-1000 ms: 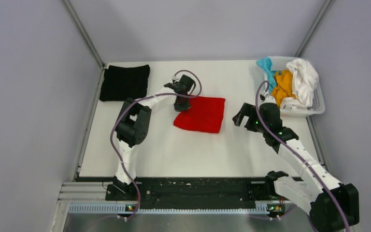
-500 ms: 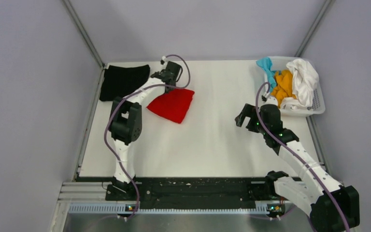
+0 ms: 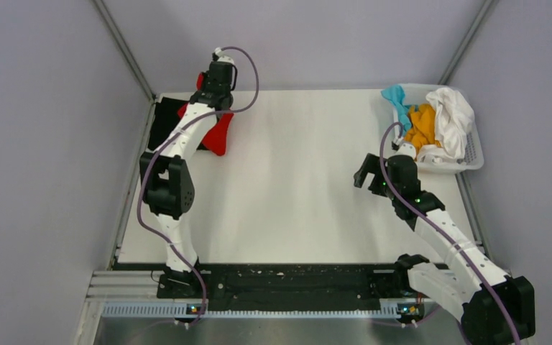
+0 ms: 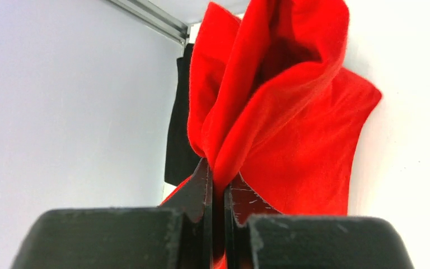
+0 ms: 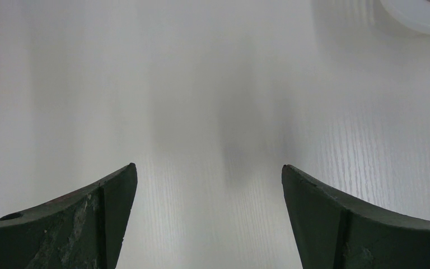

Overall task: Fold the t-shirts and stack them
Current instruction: Put the neatly folded tshirt into the corner of the board with the left arm

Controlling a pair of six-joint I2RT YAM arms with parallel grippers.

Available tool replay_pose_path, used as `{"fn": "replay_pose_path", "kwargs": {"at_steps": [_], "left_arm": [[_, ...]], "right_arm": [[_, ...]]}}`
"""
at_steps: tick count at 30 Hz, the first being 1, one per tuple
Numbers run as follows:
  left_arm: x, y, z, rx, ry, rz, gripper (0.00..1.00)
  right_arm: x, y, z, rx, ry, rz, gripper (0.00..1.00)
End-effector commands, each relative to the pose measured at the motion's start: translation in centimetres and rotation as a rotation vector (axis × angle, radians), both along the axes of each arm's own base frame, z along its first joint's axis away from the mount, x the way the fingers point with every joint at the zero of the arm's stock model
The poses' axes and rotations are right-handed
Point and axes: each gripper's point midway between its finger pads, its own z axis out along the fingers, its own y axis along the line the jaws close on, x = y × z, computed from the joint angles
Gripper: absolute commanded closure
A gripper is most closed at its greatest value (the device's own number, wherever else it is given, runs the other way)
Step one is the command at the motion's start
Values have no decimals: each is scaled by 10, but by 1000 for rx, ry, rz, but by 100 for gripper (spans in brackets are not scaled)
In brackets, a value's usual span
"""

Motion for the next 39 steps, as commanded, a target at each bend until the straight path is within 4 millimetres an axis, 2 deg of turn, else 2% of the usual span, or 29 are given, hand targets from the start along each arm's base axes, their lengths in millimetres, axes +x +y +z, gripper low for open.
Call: {"fn": "replay_pose_path", "kwargs": {"at_steps": [1, 10, 14, 17, 25, 30, 34, 39], "left_arm": [[10, 2, 65, -5, -144, -44, 100], [8, -7, 103, -82, -210, -90, 100], [8, -5, 106, -106, -222, -83, 100], [13, 3, 88, -138, -190, -57, 100], [34, 50, 44, -205, -135, 18, 100], [52, 75, 6, -288, -97, 17, 100], [62, 113, -22, -319, -65, 88, 100], [69, 149, -43, -355, -65, 137, 100]], "right_arm": [[4, -10, 9, -32, -37, -32, 1], [4, -13, 9, -44, -36, -42, 1], [4, -16, 6, -52, -30, -57, 1], [4, -17, 5, -58, -24, -63, 1], [4, -23, 5, -86, -19, -85, 1], [4, -28, 5, -106, -11, -106, 1], [4, -32, 6, -116, -10, -121, 1], [4, -37, 8, -132, -12, -146, 1]]}}
